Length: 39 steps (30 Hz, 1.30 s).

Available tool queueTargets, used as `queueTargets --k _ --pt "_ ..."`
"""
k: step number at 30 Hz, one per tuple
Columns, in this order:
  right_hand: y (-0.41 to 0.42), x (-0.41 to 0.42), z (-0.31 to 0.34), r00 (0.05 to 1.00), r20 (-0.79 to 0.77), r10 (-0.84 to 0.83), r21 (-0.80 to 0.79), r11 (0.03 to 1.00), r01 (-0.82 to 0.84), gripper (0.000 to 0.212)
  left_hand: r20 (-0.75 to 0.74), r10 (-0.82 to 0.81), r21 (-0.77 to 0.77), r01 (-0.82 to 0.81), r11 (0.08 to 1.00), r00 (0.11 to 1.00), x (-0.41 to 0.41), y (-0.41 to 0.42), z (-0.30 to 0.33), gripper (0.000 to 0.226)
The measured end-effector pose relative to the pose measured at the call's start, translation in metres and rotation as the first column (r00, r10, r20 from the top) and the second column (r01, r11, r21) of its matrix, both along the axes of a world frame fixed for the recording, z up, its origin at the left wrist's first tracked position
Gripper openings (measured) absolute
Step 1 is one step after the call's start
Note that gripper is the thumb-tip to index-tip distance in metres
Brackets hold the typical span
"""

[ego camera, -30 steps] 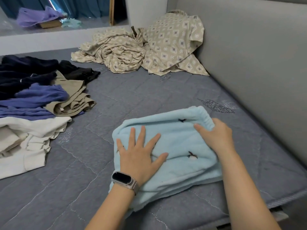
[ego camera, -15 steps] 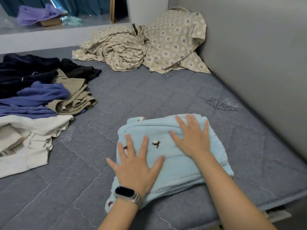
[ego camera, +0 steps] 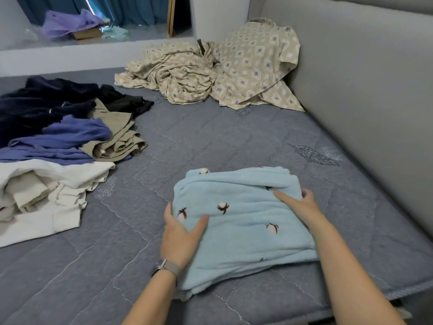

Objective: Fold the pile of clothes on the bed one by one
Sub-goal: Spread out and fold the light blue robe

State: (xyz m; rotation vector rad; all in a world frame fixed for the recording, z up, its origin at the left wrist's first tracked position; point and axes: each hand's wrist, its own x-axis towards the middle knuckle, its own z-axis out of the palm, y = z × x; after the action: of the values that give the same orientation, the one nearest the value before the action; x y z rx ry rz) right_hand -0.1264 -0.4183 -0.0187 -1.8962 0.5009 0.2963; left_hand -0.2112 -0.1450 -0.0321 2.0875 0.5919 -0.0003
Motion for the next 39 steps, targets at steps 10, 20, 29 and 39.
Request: queueTargets --k 10,20,29,39 --pt "-0.016 -0.067 -0.012 0.965 -0.259 0.041 0.683 0.714 0.153 0.039 -0.267 -0.137 -0.856 -0.17 0.488 0.954 -0.017 0.042 0.01 0.045" --pt "0.09 -0.029 0.066 0.934 -0.323 0.153 0.631 0.77 0.092 0.004 -0.353 -0.028 -0.909 -0.336 0.246 0.935 -0.02 0.142 0.065 0.069" --pt "0.329 -0.09 0.239 0.692 -0.338 0.637 0.731 0.641 -0.233 0.068 -0.453 0.412 -0.86 -0.509 0.032 0.791 -0.212 0.315 0.256 0.043" --pt "0.61 -0.229 0.404 0.372 -0.172 0.912 0.758 0.364 -0.541 0.068 -0.33 0.741 -0.878 -0.479 -0.013 0.585 -0.445 0.473 0.438 0.07"
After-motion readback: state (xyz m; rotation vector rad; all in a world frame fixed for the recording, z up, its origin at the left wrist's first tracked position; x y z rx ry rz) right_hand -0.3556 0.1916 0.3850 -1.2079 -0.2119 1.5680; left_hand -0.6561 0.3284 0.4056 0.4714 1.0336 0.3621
